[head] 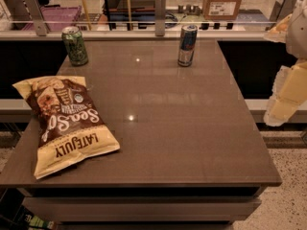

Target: Move redbull can near brown chip bag

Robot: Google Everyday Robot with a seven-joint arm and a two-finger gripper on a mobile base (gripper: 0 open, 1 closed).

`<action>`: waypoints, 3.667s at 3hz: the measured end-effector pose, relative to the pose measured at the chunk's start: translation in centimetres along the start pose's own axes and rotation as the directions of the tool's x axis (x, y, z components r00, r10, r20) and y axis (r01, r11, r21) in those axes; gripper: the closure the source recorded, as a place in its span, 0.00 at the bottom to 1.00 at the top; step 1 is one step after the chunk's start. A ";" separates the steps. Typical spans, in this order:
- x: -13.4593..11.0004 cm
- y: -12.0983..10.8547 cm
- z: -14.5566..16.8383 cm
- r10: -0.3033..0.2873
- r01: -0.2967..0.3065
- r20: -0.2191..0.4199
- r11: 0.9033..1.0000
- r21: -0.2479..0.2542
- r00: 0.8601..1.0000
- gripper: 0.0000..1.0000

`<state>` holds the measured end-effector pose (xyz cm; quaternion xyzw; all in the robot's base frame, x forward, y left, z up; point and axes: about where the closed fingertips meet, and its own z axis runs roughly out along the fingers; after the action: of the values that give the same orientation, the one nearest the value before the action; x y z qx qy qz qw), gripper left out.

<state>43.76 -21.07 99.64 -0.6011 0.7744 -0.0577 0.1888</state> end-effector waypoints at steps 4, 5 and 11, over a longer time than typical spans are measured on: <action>-0.6 -4.2 -0.7 0.130 -0.150 0.186 0.984 0.097 0.974 0.00; -1.0 -5.9 -0.6 0.234 -0.289 0.373 0.952 0.099 0.898 0.00; -5.7 -11.4 1.8 0.469 -0.621 0.614 0.782 0.046 0.635 0.00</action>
Offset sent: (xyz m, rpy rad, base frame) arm 0.0170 -0.0006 0.0076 0.0315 -0.0496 -0.0180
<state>55.95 -18.51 102.86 -0.2955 0.8125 0.0871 0.4950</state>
